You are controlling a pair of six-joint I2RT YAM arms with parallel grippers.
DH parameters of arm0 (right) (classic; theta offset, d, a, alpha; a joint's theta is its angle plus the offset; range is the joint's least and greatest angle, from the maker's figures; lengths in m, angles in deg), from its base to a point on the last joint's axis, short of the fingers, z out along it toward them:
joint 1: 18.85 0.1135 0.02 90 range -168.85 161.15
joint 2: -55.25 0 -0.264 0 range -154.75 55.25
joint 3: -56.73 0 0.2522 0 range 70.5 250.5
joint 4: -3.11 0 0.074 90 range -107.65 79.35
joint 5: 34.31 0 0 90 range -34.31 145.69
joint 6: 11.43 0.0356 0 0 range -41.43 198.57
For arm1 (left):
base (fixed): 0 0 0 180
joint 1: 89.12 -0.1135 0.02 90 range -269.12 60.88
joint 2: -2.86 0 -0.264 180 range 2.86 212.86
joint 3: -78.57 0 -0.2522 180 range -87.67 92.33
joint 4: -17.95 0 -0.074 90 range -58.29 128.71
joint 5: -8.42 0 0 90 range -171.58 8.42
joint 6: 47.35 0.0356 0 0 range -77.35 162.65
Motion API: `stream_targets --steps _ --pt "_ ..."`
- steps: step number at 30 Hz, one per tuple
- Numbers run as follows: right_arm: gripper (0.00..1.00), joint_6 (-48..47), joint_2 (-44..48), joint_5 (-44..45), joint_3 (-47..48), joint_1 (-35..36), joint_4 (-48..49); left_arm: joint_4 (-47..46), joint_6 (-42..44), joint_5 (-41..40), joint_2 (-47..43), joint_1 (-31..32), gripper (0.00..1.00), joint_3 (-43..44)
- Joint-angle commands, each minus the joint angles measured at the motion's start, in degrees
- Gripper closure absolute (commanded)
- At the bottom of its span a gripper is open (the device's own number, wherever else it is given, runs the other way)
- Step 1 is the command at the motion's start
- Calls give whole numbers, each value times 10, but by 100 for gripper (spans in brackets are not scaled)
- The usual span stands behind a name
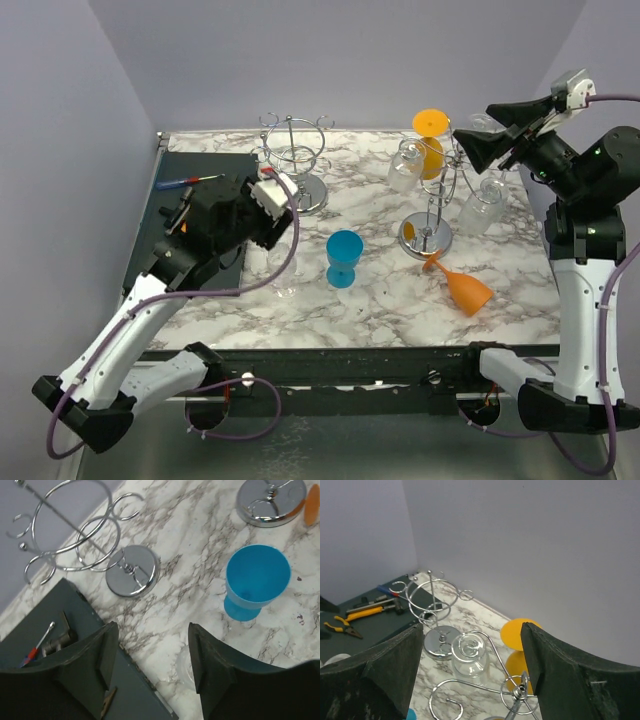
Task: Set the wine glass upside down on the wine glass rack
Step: Pick up the wine glass at the center of the board.
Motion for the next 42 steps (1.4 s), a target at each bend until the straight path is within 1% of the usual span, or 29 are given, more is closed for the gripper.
stream_targets --steps 1,3,4,6,8,10,14,18,21,27,30,33,36,38,39,40,42 --pt "15 80 -14 -46 50 3 -49 125 -57 75 75 -110 39 81" --pt "12 90 -20 -47 55 3 -62 169 -50 126 114 -158 39 110" --pt "11 89 -20 -42 55 3 -69 185 -44 145 131 -171 38 118" --pt "9 93 -26 -40 56 7 -80 210 -35 169 155 -190 32 127" --pt "4 93 -39 -29 63 23 -96 224 -29 190 169 -202 27 132" --pt "0 81 -57 13 71 68 -112 227 -22 214 176 -206 24 135" --pt "0 42 -111 152 116 222 -155 230 -12 252 182 -206 19 130" --pt "0 49 -147 196 149 267 -164 234 11 281 174 -206 19 109" --pt "0 55 -167 235 168 303 -181 232 36 283 168 -206 19 85" --pt "0 72 -192 339 186 386 -211 193 67 244 145 -206 21 25" --pt "0 86 -201 388 194 417 -228 168 65 235 137 -206 25 2" --pt "0 103 -213 444 203 450 -257 147 65 230 132 -205 32 -18" --pt "1 118 -220 492 201 480 -274 136 78 243 126 -206 41 -37" --pt "0 134 -207 485 182 483 -256 136 91 253 122 -206 49 -50" --pt "0 148 -190 466 164 482 -230 135 97 256 118 -206 54 -57" --pt "1 157 -171 442 131 482 -186 135 104 257 114 -206 60 -63" --pt "0 193 -127 395 72 482 -112 135 111 261 103 -206 74 -76"
